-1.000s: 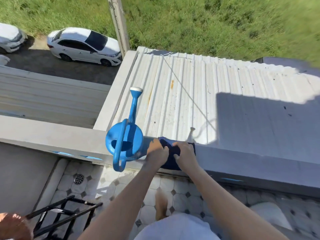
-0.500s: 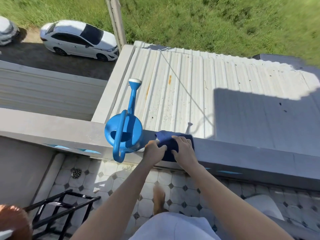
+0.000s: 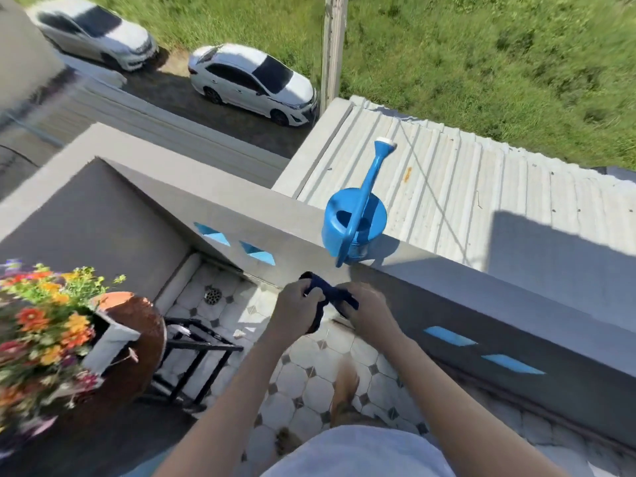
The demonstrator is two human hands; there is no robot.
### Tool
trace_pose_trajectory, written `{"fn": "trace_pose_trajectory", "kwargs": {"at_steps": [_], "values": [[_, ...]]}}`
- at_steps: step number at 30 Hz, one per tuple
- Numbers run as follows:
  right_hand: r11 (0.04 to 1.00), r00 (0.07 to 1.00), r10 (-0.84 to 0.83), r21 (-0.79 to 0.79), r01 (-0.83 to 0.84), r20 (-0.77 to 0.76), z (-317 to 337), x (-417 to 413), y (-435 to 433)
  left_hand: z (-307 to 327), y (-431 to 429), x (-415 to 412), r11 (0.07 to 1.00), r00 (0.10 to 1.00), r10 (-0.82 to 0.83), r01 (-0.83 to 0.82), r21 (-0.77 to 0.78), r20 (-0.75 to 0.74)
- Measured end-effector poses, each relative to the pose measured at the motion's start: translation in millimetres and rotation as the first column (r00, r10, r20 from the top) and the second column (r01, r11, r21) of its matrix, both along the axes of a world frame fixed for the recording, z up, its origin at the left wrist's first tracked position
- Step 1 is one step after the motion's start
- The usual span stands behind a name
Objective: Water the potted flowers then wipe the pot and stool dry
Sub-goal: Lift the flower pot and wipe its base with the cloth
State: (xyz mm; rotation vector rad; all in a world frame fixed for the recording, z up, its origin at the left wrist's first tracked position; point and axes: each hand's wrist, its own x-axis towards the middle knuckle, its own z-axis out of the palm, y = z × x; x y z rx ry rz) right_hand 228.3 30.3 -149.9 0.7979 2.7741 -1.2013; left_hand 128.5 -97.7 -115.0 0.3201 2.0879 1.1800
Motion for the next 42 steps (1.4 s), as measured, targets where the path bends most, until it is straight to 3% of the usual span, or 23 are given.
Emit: {"fn": "trace_pose_trajectory", "kwargs": {"at_steps": [5, 7, 10, 12, 16, 20, 25, 29, 31, 33, 36, 42], "values": [[0.964, 0.992, 0.090, -0.244, -0.108, -0.083, 30, -42, -87, 17, -107, -24, 0.969, 0.954, 0.246, -0.247, 0.011, -0.170], [0.941, 0.990, 0.107, -0.312, -0.129, -0.087, 35, -61, -127, 23, -155, -30, 0.918, 0.904, 0.396, -0.396, 0.030, -0.162], [0.893, 0.999, 0.024, -0.450, -0.031, -0.023, 35, -87, -176, 17, -215, -40, 0.818, 0.816, 0.571, -0.575, -0.020, -0.085], [0.793, 0.991, -0.092, -0.596, 0.130, 0.093, 31, -102, -202, 9, -248, -44, 0.763, 0.764, 0.645, -0.644, -0.050, 0.014], [0.460, 0.926, -0.248, -0.807, 0.371, 0.285, 27, -128, -247, -13, -291, -49, 0.676, 0.662, 0.736, -0.729, -0.107, 0.139], [0.347, 0.874, -0.303, -0.810, 0.473, 0.380, 18, -163, -268, -35, -297, -79, 0.570, 0.525, 0.803, -0.815, -0.105, 0.280], [0.361, 0.875, -0.273, -0.800, 0.479, 0.401, -5, -211, -269, -49, -281, -127, 0.347, 0.244, 0.813, -0.932, -0.104, 0.528], [0.411, 0.891, -0.244, -0.791, 0.452, 0.383, -22, -249, -266, -73, -279, -162, 0.159, 0.047, 0.838, -0.974, -0.160, 0.543], [0.436, 0.898, -0.223, -0.785, 0.439, 0.379, -32, -269, -265, -87, -278, -175, 0.109, -0.005, 0.863, -0.975, -0.195, 0.505], [0.521, 0.907, -0.180, -0.745, 0.416, 0.381, -40, -287, -265, -96, -274, -181, 0.069, -0.054, 0.869, -0.971, -0.227, 0.492], [0.596, 0.916, -0.131, -0.708, 0.379, 0.380, -50, -311, -269, -105, -274, -186, 0.042, -0.081, 0.867, -0.971, -0.234, 0.492], [0.611, 0.925, -0.024, -0.727, 0.314, 0.379, -50, -329, -282, -111, -275, -186, -0.028, -0.126, 0.875, -0.977, -0.211, 0.468]]}}
